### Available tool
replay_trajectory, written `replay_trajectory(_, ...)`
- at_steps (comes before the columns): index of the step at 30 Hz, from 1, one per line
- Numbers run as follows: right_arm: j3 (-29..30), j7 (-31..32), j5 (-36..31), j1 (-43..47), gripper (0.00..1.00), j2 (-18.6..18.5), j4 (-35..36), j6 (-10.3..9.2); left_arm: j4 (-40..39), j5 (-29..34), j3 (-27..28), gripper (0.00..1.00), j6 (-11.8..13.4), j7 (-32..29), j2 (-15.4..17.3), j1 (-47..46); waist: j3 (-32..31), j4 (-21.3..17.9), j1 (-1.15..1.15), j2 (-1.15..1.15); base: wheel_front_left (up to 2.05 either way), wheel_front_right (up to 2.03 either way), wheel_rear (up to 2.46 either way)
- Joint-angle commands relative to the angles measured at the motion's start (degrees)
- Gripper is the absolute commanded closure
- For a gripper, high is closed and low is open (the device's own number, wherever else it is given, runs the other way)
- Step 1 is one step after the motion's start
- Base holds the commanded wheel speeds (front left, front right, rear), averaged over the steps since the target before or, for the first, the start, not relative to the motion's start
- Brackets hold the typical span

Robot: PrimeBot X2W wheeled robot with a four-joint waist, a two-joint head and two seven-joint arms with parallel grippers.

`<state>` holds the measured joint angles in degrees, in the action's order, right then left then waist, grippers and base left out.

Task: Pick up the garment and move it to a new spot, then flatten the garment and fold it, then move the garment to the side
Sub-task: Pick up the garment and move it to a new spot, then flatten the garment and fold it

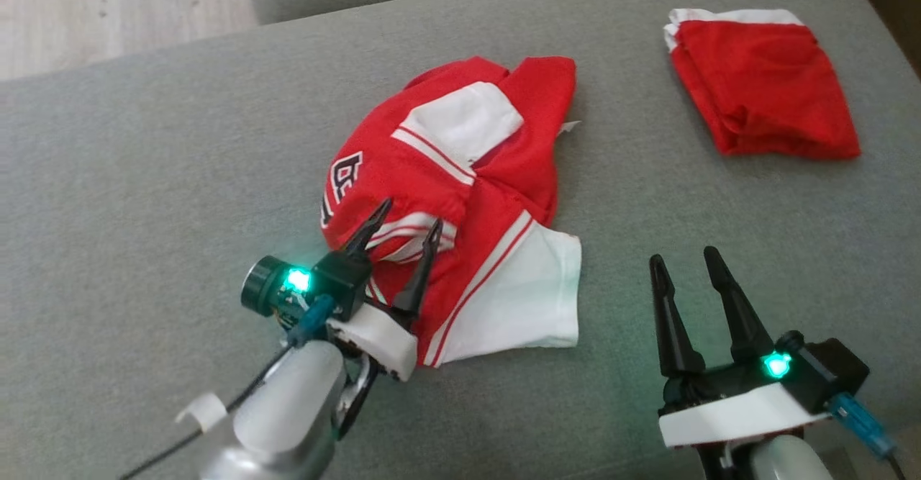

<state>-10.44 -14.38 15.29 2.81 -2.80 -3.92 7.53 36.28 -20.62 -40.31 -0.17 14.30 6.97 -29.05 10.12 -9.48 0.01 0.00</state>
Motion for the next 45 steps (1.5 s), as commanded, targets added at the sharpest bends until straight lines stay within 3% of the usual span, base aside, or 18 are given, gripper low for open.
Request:
replay_trajectory(1,-1.11,-0.62,0.36,-1.53,0.0,-0.09,1.25,-0.04,-3.22,0.95,3.24,0.0,1.25,0.68,0.33,0.07,-0.94,1.04,-0.01,0.0,0.0,0.0,0.0)
replay_trajectory(8,0.33,-0.62,0.07,1.67,0.0,-0.09,-0.99,-0.04,-13.02,6.58,8.52,0.0,6.39,0.69,-0.02,10.75,-7.48,5.34,-0.01,0.0,0.0,0.0,0.0)
replay_trajectory(22,3.99,-0.62,-2.97,7.82,0.0,-0.09,-2.03,-0.04,-32.72,11.89,19.64,0.0,12.94,0.69,-0.94,32.24,-15.63,12.63,-0.01,0.0,0.0,0.0,0.0)
replay_trajectory(30,4.61,-0.62,-2.33,10.15,0.0,-0.08,-2.6,-0.04,-34.79,14.05,21.17,0.0,12.17,0.7,-1.88,38.99,-16.98,14.57,-0.01,0.0,0.0,0.0,0.0)
replay_trajectory(45,4.91,-0.62,-1.73,10.57,0.0,-0.08,-2.85,-0.04,-34.56,16.27,23.13,0.0,9.95,0.7,-3.01,39.75,-17.52,15.67,-0.01,0.0,0.0,0.0,0.0)
